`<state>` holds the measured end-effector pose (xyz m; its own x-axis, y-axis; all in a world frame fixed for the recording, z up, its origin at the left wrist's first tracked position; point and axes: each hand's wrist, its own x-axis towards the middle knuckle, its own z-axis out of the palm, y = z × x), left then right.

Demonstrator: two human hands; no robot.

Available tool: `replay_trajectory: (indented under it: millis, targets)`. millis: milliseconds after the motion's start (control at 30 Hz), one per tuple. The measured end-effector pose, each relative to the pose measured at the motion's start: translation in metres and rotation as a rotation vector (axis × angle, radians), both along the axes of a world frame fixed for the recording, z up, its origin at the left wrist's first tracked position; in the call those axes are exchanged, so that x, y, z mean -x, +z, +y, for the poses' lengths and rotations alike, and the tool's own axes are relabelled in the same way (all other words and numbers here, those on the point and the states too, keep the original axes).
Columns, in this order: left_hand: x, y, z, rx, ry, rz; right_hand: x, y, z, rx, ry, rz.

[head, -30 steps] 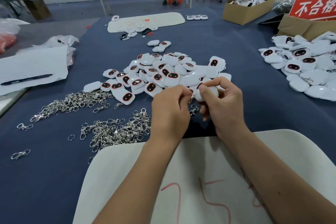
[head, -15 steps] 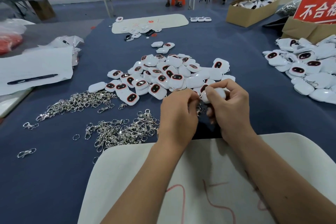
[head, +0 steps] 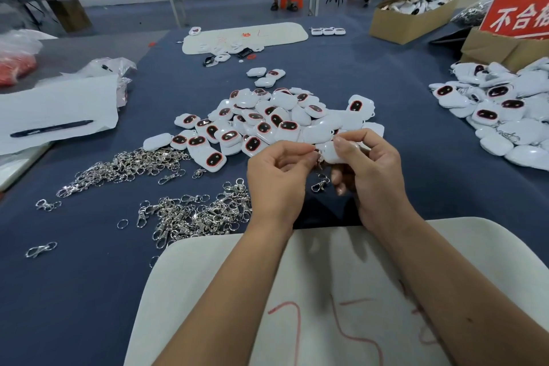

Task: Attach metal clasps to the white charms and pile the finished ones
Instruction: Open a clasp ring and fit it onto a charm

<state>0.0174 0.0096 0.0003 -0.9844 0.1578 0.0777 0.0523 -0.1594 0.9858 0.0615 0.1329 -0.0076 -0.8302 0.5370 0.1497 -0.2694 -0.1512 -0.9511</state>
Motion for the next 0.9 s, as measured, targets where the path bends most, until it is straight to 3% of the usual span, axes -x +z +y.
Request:
replay_trajectory:
  millis: [300, 400, 500, 567, 667, 733, 900]
  targets:
    - [0.001, 0.005, -0.010, 0.662, 0.008, 0.690, 0.004, -0.008, 0.003, -0.034, -0.059, -0.098]
    - [0.002, 0.007, -0.010, 0.854, -0.068, 0.794, 0.004, -0.010, 0.004, -0.046, -0.069, -0.117]
    - [0.002, 0.006, -0.010, 0.873, -0.081, 0.849, 0.004, -0.009, 0.005, -0.039, -0.073, -0.116]
    - [0.000, 0.004, -0.009, 0.724, -0.045, 0.739, 0.004, -0.008, 0.005, -0.015, -0.068, -0.105]
    - [-0.002, 0.002, -0.005, 0.324, -0.052, 0.342, 0.004, -0.004, 0.005, 0.039, -0.044, -0.082]
    - [0.000, 0.000, -0.002, 0.164, -0.137, 0.139, 0.003, -0.003, 0.006, 0.062, -0.028, -0.066]
    - [0.003, -0.004, -0.004, 0.066, -0.193, 0.034, 0.003, -0.003, 0.006, 0.076, -0.007, -0.050]
